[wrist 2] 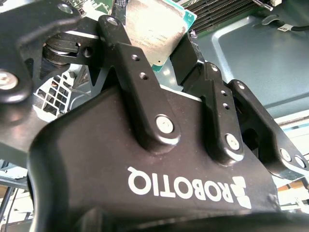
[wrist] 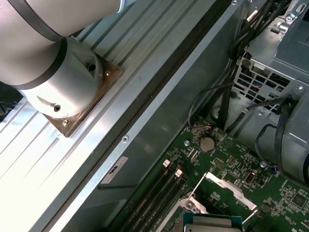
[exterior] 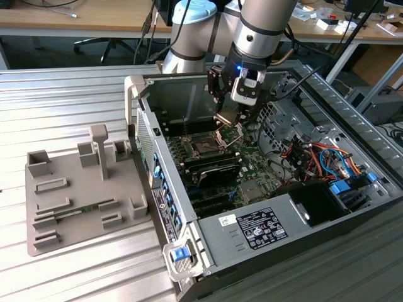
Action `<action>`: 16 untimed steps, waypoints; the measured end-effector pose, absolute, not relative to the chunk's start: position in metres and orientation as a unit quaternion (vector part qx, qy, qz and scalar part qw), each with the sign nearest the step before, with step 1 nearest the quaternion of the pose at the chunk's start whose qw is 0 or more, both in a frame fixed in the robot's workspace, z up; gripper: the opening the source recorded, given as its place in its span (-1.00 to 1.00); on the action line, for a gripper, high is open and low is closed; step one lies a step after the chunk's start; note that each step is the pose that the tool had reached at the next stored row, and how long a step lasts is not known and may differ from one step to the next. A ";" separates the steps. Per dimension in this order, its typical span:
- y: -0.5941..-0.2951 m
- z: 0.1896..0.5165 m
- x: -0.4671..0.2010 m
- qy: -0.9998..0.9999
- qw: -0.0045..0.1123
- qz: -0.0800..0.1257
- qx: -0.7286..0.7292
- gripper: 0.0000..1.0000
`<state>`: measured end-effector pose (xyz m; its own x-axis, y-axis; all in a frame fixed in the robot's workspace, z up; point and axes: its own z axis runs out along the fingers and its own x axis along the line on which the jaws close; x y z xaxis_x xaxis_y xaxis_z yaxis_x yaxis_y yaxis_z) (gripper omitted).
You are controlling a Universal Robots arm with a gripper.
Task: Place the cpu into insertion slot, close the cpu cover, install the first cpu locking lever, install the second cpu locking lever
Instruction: 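Place the cpu into insertion slot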
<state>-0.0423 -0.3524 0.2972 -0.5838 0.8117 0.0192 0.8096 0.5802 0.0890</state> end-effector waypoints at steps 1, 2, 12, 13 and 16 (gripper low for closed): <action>-0.352 0.297 -0.042 0.889 0.012 0.044 0.457 0.08; -0.352 0.297 -0.042 0.888 0.012 0.044 0.457 0.08; -0.352 0.296 -0.042 0.883 0.012 0.044 0.468 0.08; -0.352 0.296 -0.042 0.882 0.012 0.044 0.468 0.08; -0.352 0.296 -0.042 0.881 0.013 0.044 0.471 0.08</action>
<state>-0.0423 -0.3524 0.2963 -0.5566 0.8306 0.0192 0.8284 0.5530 0.0890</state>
